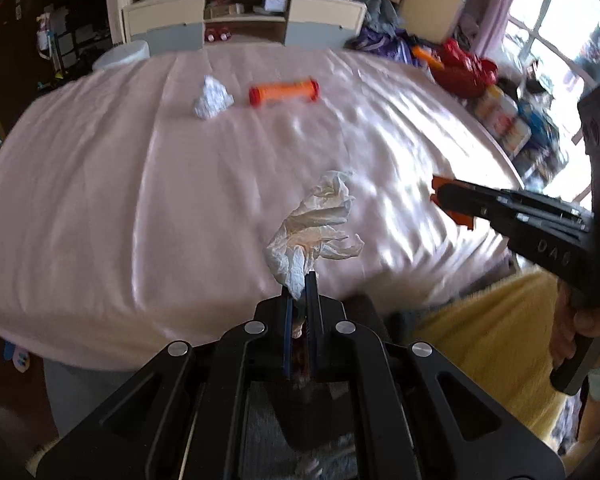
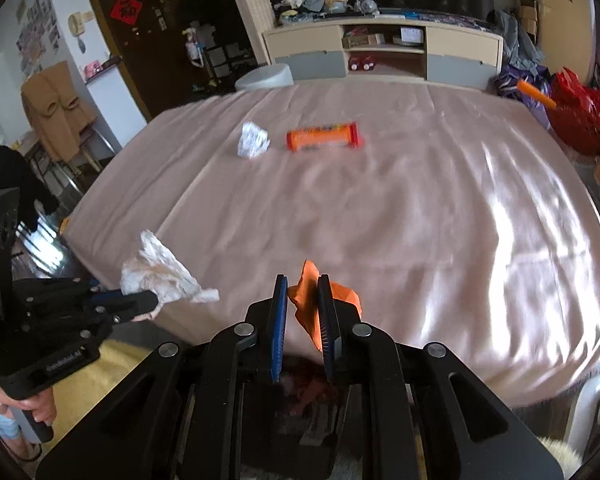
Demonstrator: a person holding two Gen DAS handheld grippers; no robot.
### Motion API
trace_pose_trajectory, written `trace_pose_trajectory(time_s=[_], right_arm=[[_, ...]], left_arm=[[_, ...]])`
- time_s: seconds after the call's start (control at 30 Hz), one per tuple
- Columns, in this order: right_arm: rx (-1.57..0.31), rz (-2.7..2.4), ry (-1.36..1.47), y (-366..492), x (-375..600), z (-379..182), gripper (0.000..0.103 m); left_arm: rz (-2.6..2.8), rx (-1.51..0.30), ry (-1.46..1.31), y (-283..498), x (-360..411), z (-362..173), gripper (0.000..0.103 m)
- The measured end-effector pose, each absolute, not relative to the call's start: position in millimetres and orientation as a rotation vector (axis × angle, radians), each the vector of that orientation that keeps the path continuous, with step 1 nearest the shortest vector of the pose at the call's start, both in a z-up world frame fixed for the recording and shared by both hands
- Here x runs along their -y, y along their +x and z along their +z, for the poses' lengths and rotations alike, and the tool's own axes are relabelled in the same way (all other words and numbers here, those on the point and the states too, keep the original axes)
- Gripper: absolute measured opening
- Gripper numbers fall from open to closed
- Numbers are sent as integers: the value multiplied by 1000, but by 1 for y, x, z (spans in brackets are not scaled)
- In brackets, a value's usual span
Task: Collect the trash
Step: 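Lower the tissue and orange cone into the black bin and open both tools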
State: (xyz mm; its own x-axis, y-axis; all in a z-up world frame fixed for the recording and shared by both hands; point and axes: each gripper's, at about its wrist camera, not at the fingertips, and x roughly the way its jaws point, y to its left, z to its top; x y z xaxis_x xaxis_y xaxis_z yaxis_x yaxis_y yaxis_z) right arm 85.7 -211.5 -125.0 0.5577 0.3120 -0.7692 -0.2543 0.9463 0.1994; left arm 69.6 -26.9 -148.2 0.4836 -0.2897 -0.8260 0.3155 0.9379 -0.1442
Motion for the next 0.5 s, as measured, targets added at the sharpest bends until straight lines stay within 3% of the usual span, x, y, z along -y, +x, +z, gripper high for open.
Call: trace_pose_trajectory(time_s=[0.5], right_arm=[[-1131,352,129,38,203,-220,17]], left_arm=[[-402,-1194,21,19,39,-247,4]])
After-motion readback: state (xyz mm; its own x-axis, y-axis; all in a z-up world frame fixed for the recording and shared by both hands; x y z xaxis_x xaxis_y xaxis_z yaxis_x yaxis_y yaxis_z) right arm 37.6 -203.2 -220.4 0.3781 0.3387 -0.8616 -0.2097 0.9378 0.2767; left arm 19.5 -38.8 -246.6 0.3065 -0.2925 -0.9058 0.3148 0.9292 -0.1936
